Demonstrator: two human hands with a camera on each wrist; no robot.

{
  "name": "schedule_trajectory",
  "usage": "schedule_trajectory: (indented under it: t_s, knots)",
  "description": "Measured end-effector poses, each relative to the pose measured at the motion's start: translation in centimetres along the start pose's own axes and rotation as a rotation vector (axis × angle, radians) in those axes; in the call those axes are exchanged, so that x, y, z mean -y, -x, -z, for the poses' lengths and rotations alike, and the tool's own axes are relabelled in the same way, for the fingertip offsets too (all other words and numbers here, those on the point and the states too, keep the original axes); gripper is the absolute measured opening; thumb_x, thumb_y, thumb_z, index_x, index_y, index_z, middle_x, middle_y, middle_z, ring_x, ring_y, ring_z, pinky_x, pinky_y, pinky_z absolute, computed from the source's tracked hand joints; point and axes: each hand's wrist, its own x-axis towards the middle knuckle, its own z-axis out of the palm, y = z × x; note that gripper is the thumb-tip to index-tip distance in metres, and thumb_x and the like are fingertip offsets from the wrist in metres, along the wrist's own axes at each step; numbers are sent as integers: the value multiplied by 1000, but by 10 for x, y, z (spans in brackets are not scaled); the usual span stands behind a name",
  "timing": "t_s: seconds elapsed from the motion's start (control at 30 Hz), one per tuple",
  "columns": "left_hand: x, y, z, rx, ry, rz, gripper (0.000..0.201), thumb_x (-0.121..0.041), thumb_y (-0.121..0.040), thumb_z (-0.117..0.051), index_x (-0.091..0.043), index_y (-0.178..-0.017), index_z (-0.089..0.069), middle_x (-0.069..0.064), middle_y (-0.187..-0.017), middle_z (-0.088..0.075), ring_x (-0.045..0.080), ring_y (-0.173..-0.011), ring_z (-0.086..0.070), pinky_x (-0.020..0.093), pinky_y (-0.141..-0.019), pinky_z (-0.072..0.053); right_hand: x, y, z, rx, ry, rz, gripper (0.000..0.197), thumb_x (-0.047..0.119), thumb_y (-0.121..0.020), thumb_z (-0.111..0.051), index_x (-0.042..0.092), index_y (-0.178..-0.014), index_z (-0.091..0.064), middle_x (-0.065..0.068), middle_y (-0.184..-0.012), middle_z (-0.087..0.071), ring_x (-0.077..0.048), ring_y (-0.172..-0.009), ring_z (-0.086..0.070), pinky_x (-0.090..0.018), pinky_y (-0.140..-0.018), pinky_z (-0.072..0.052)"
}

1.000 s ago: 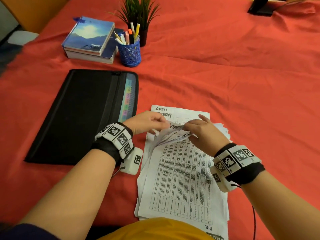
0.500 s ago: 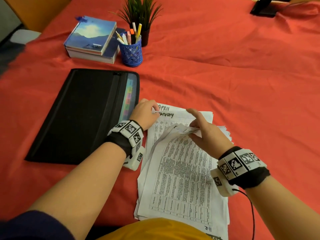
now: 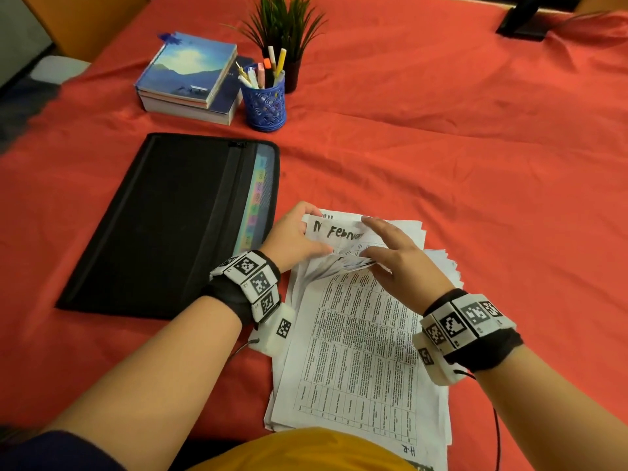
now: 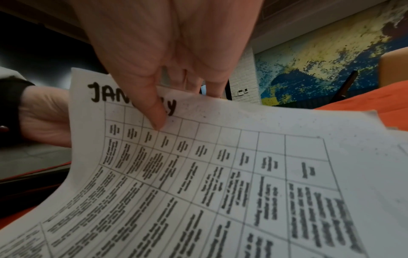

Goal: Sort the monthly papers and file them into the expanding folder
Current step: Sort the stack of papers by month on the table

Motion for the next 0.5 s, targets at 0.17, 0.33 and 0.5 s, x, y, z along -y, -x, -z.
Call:
schedule_trajectory:
  t_s: [0.17, 0.33, 0.5]
  knots:
    - [-1, -1, -7, -37, -70, -17, 50, -9, -65, -83, -17, -104, -52, -7, -82, -61, 6, -74, -58, 18, -66, -51, 2, 2, 4, 5, -51, -51, 22, -9, -73, -64, 6, -89, -68, -16, -131, -52, -32, -97, -65, -38, -72, -56]
    - [2, -2, -3, 2, 15, -14, 35, -7, -76, -74, -6, -110, -63, 7, -107, -68, 8, -89, -63, 14, -75, -51, 4, 10, 2, -84, -17, -14, 23, -8, -70, -64, 6, -88, -69, -16, -108, -64, -28, -86, -67, -34, -65, -56]
    - [8, -2, 1, 5, -13, 59, 30, 2, -86, -58, -3, -116, -62, 10, -117, -65, 17, -104, -61, 15, -76, -49, 6, 13, 4, -94, -14, 11, 26, -4, -67, -57, 4, -88, -71, -9, -82, -68, -27, -72, -66, -28, -63, -52]
